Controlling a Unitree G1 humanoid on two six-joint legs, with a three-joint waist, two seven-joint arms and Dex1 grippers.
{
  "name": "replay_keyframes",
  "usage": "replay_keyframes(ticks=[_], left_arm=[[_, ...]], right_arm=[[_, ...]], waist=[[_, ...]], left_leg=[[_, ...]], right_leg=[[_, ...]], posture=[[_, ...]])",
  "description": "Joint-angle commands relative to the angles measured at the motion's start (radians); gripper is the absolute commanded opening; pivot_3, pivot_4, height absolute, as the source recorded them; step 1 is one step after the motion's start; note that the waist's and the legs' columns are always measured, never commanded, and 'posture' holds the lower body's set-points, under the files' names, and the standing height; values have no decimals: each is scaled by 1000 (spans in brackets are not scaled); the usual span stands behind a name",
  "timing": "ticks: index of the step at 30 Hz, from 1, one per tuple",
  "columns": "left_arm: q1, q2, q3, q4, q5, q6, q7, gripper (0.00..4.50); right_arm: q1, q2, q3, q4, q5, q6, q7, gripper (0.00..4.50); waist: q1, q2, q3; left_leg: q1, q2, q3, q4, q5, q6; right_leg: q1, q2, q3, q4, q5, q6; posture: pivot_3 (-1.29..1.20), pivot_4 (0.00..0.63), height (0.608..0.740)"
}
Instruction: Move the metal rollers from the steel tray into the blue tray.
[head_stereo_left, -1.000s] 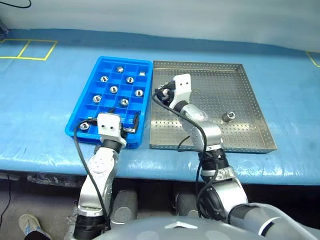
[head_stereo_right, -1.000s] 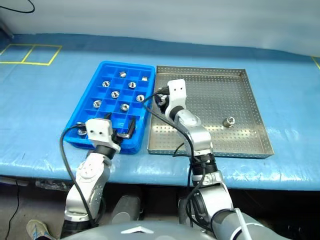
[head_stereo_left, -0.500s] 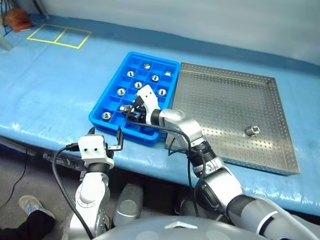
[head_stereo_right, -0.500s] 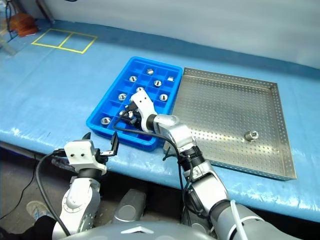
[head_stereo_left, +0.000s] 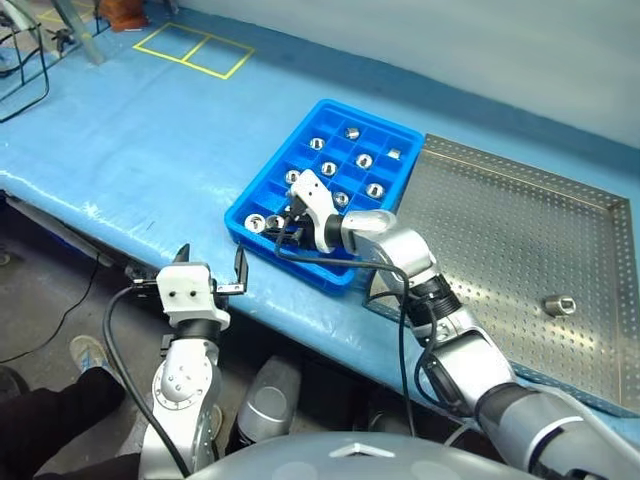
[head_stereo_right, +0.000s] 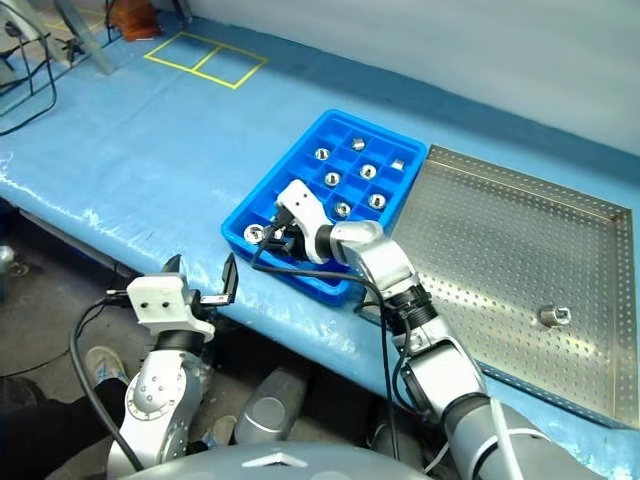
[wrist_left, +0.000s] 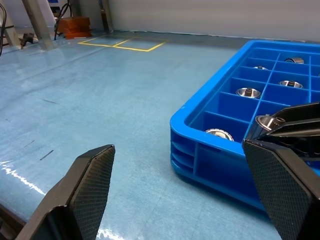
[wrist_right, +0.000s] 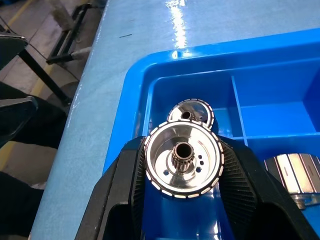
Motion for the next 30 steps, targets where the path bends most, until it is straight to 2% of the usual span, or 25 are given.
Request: replay_keyframes(ticks=[1, 8, 18, 30], left_arm=[[-14, -3, -9, -5, -5, -19, -9, 4500], [-32, 0, -13, 8, -10, -15, -23, 4500], [-49, 3, -17, 16, -12, -7, -30, 4500], [-67, 5, -22, 31, -14, -11, -41, 4500]], right_arm=[[4, -5, -29, -115, 100, 32, 88, 1709], [21, -95, -27, -168, 102, 53, 104, 1709], [21, -157, -14, -205, 33, 69, 11, 1709], [39, -293, 52, -319, -11, 133, 23, 1709]], waist=[[14, 0, 0], [59, 0, 0], [62, 0, 0], [61, 0, 0]], left_leg=[[0, 0, -1, 0, -1, 0], [0, 1, -4, 3, -2, -1], [0, 1, -4, 5, -1, -2], [-1, 2, -5, 5, -1, -2]], right_leg=[[0, 0, -1, 0, 0, -1], [0, -1, -6, 0, -5, -1], [2, -1, -8, 2, -4, -1], [2, -1, -10, 2, -3, -2]], posture=[[560, 150, 740], [537, 150, 740], [514, 150, 740], [500, 150, 740]])
